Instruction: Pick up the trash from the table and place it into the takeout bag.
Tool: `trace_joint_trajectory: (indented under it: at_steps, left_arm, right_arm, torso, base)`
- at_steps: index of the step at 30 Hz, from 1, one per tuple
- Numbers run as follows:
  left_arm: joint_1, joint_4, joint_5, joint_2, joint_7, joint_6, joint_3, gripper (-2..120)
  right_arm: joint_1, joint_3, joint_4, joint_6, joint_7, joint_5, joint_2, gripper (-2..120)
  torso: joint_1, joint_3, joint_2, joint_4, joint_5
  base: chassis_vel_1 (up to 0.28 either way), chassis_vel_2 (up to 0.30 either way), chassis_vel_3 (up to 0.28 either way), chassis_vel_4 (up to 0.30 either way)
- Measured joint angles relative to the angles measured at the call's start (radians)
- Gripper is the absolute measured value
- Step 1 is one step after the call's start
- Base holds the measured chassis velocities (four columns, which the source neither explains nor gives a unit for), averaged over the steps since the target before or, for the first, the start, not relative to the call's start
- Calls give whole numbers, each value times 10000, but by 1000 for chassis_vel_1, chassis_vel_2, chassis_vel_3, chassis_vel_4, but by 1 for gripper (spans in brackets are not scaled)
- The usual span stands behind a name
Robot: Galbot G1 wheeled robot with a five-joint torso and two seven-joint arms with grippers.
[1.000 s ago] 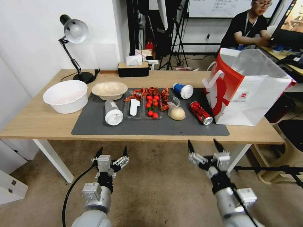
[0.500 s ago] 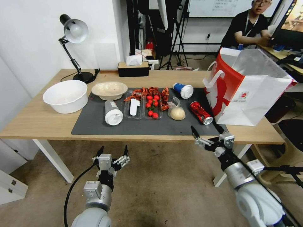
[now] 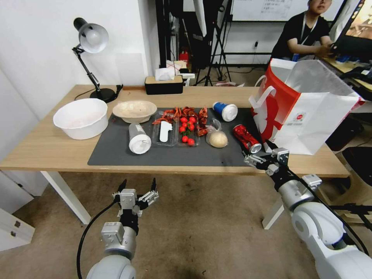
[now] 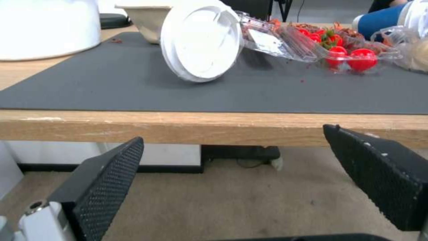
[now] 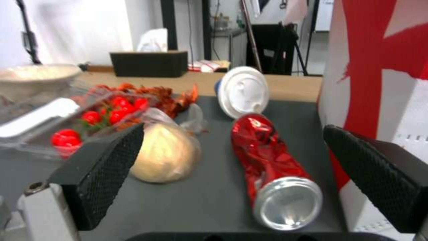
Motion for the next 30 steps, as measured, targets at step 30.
trace_joint_trajectory:
  at_steps: [30]
  left_arm:
    - [-313,444,0,123,11,56,-16,100]
  right_arm:
    - [1673,-847,-1846,-1539,874,257,-881,100]
  torso:
    - [-2,0,0,-1,-1]
  base:
    - [0,0,0,0]
